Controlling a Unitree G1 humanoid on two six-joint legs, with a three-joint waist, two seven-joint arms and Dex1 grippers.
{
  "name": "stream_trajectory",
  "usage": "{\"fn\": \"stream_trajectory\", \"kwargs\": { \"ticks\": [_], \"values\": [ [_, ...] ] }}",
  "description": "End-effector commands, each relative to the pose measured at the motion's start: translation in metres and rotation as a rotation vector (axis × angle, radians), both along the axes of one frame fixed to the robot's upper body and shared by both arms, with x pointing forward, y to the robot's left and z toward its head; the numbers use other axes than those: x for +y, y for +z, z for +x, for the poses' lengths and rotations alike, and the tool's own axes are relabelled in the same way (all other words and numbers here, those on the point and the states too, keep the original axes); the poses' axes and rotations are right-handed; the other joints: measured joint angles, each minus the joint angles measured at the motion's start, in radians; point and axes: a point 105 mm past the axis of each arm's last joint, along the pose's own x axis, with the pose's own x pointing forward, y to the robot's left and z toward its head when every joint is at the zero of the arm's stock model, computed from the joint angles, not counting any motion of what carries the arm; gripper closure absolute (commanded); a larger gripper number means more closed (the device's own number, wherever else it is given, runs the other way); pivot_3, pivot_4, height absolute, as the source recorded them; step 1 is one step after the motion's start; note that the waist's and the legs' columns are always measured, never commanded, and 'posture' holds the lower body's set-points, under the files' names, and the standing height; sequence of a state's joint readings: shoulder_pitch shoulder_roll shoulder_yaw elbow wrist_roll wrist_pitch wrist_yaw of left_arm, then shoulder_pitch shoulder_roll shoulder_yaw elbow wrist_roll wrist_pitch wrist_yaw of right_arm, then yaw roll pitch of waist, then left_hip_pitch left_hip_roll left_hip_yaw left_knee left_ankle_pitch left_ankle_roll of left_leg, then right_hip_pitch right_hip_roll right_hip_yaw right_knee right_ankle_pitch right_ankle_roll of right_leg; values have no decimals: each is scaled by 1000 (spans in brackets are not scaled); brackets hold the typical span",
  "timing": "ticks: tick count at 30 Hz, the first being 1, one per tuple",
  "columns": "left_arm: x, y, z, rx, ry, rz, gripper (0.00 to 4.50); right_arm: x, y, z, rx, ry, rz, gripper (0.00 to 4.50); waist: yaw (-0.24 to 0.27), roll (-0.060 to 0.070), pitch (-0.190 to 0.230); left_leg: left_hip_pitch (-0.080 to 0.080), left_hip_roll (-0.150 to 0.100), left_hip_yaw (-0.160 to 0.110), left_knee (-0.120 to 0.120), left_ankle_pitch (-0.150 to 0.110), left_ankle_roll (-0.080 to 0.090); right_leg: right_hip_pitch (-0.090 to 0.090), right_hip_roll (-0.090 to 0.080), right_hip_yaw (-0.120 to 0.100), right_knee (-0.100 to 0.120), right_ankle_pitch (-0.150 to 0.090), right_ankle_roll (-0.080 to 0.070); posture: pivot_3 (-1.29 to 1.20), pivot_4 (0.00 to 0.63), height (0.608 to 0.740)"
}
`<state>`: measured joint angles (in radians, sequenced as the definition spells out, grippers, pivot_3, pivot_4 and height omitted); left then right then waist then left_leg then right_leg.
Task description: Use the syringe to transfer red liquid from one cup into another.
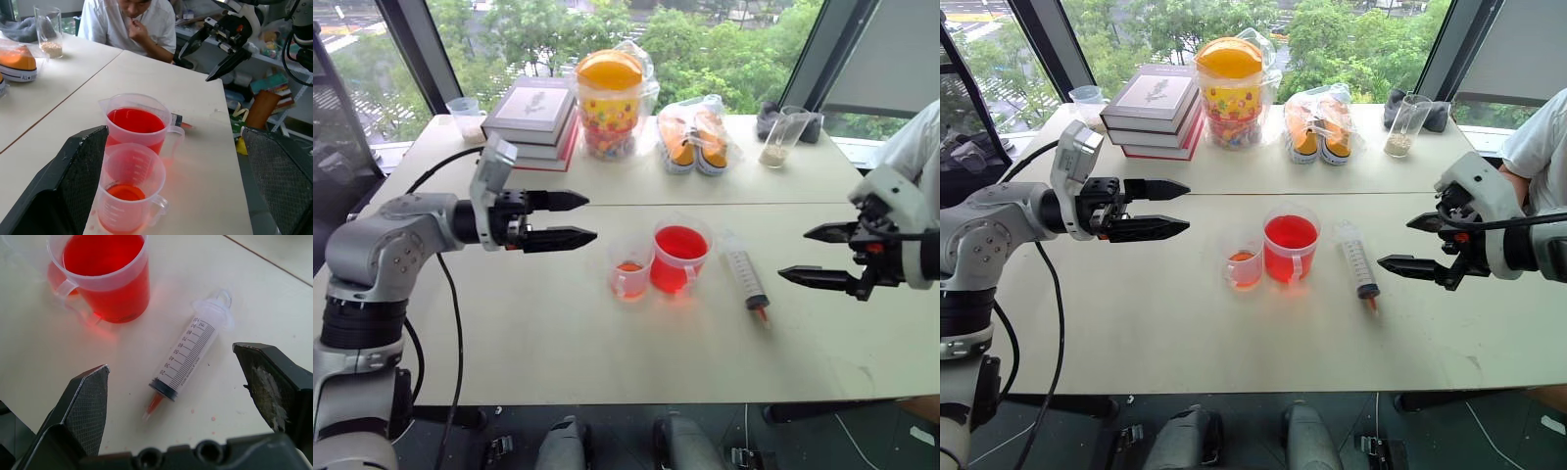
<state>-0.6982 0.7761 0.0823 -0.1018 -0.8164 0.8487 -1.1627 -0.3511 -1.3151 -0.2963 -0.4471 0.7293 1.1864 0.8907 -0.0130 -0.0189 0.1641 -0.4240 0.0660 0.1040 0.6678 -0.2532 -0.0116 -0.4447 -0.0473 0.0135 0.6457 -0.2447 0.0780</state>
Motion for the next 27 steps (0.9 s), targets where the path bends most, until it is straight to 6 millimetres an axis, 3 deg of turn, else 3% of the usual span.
{"fn": "stream_trajectory", "kwargs": {
  "ticks": [1,11,16,20,27],
  "values": [
    [-1,4,-5,-34,-22,29,0,1,9,3,-22,-11,-9,60,0,0,0,0,0,0,0,0,0,0,0,0,0,0,0,0,150,740],
    [-2,5,-3,-47,-21,37,0,-4,11,19,-21,-81,18,60,0,0,0,0,0,0,0,0,0,0,0,0,0,0,0,0,150,740],
    [-3,6,-2,-50,-24,38,0,-4,0,23,74,-130,33,60,-1,0,0,0,0,0,0,0,0,0,0,0,0,0,0,0,150,740],
    [-6,3,-1,-56,-34,35,0,-5,-11,54,200,-285,117,60,-11,0,0,0,0,0,0,0,0,-1,0,1,0,0,0,0,150,740],
    [-13,-4,-4,-60,-48,24,0,-4,-38,92,336,-408,58,60,-1,0,0,-1,-2,1,0,0,0,-3,2,4,1,1,-1,0,150,740]
  ]
}}
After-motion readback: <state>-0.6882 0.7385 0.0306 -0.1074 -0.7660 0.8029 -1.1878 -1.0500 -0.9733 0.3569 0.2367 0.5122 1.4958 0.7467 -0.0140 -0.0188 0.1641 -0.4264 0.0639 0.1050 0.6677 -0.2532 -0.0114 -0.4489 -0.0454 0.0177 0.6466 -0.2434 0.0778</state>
